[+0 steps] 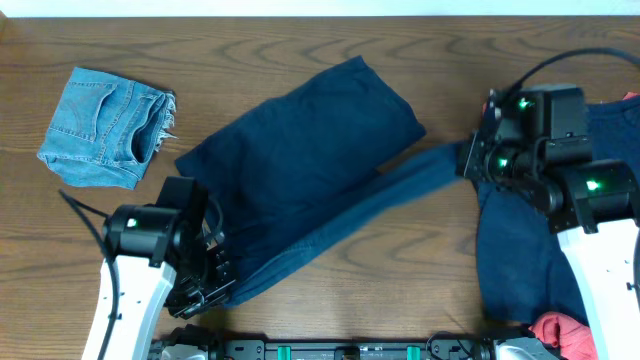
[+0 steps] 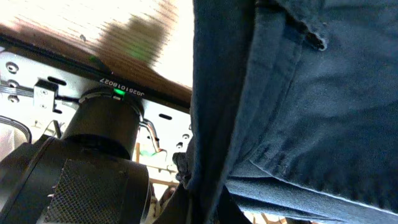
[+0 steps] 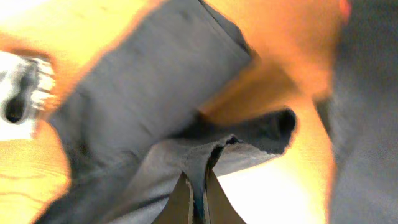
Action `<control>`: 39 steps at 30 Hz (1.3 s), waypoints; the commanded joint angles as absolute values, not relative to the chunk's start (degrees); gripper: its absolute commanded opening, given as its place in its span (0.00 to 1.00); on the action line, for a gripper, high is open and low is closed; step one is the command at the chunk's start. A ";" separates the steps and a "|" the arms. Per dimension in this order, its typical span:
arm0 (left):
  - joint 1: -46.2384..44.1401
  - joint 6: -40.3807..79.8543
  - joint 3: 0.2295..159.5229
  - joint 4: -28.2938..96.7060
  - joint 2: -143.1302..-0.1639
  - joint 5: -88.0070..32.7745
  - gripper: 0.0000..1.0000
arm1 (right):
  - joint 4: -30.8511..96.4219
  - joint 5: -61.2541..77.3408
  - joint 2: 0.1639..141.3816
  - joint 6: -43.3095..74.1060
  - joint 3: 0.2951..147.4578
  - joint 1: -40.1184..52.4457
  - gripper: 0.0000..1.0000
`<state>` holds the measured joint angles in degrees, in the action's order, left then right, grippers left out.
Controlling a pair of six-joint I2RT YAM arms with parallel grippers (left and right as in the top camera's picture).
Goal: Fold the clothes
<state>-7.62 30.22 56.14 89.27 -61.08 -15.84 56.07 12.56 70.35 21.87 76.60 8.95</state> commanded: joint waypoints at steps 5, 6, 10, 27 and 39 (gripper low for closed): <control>-7.29 31.57 56.34 86.98 -61.08 -6.74 0.06 | 47.11 8.01 73.32 21.19 78.63 9.39 0.01; -7.29 31.57 56.34 85.19 -61.45 -6.76 0.06 | 45.89 7.99 74.81 21.17 78.63 10.02 0.01; -7.29 31.55 56.18 80.62 -64.07 -6.52 0.06 | 40.21 7.94 80.77 20.80 78.63 11.79 0.01; 0.60 34.52 56.18 67.20 -72.88 5.02 0.06 | 5.08 15.29 103.00 21.21 78.63 12.08 0.01; 2.09 31.11 56.16 50.70 -74.76 8.73 0.06 | -13.85 18.48 115.48 27.20 78.63 12.40 0.01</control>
<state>1.15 32.10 56.23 51.24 -73.23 1.85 -11.46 21.04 113.16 24.43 77.10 13.63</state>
